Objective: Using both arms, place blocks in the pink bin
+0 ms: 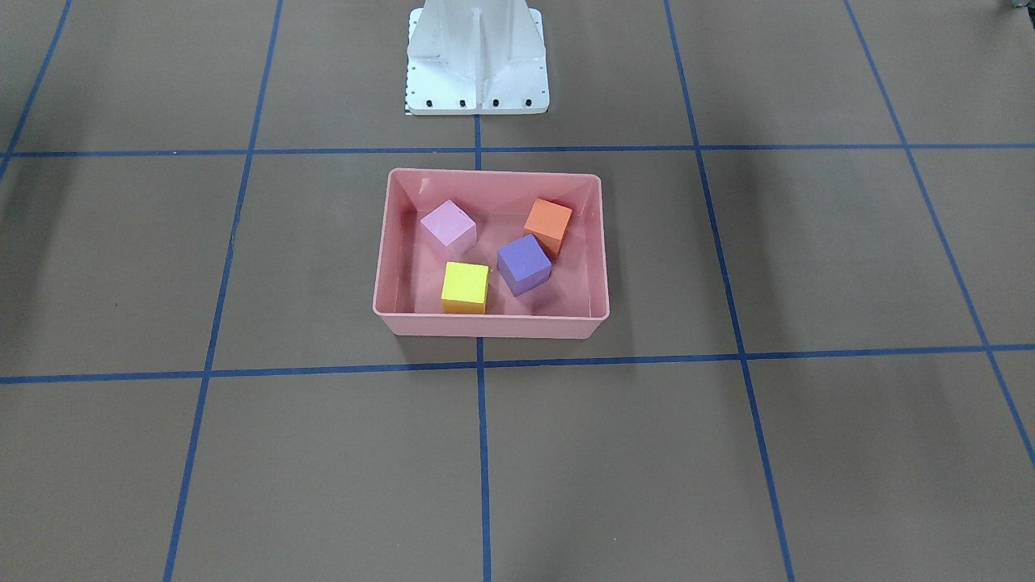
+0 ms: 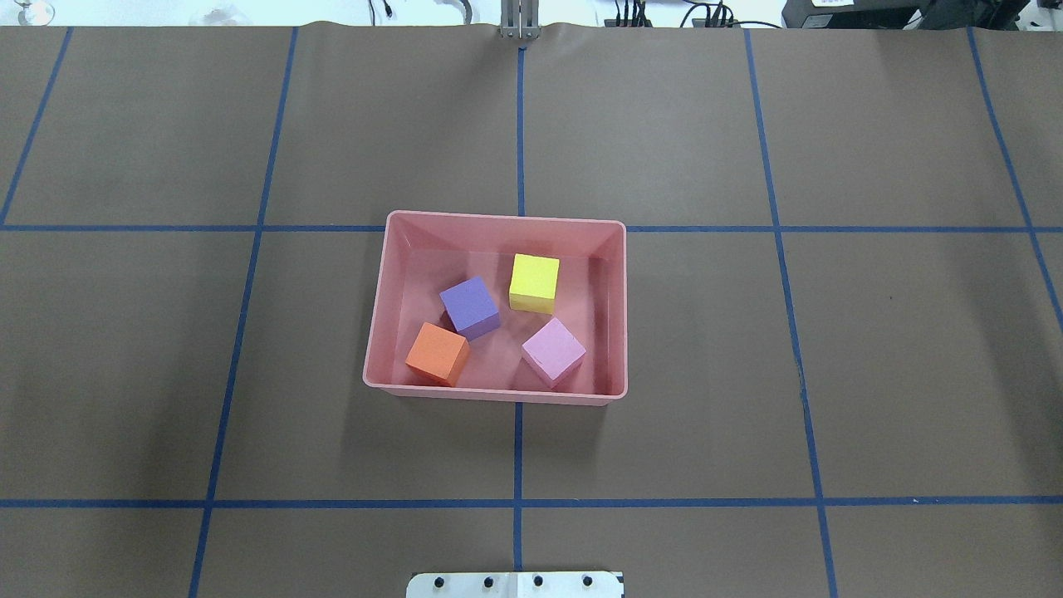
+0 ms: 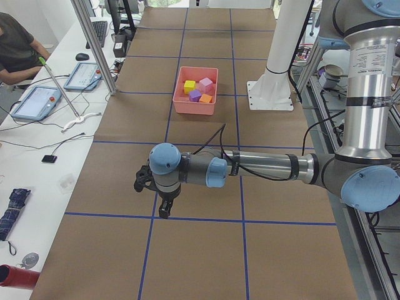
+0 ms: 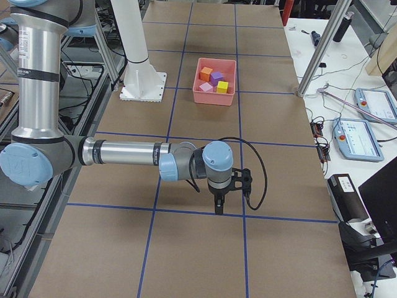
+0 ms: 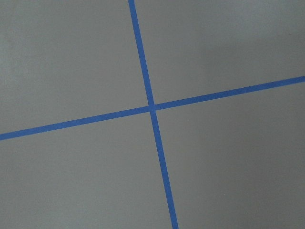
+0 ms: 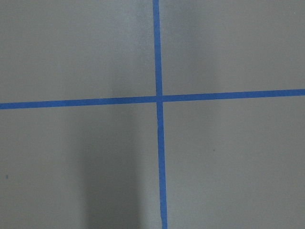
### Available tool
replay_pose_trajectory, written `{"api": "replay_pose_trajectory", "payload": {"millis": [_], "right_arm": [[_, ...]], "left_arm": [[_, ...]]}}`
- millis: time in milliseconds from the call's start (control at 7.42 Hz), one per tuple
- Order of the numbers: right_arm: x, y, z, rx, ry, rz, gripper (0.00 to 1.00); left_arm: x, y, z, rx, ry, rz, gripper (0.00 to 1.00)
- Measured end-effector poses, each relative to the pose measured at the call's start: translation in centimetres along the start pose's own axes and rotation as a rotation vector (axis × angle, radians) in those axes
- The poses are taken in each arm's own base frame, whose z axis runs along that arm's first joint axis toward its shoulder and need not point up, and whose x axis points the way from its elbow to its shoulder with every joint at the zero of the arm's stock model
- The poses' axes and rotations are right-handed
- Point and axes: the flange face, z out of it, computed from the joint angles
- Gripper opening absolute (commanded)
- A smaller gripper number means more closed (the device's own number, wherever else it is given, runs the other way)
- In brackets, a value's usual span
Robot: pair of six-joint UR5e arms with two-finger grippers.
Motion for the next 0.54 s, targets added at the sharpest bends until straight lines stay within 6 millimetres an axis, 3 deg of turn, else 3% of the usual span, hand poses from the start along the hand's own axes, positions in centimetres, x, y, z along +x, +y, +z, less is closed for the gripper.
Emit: {"api": "replay_pose_trajectory", "payload": {"millis": [269, 539], "right_arm": [[-0.1, 0.0, -0.1, 0.009, -0.006, -0.011, 0.99], [-0.9, 0.4, -0.3, 0.014, -0.072, -0.028, 0.99]], "left_arm": [[0.4, 0.4, -0.8, 0.013, -0.009, 0.005, 1.0], [-0.7, 2.6, 0.5, -0.017, -0.011, -0.026, 1.0]]}}
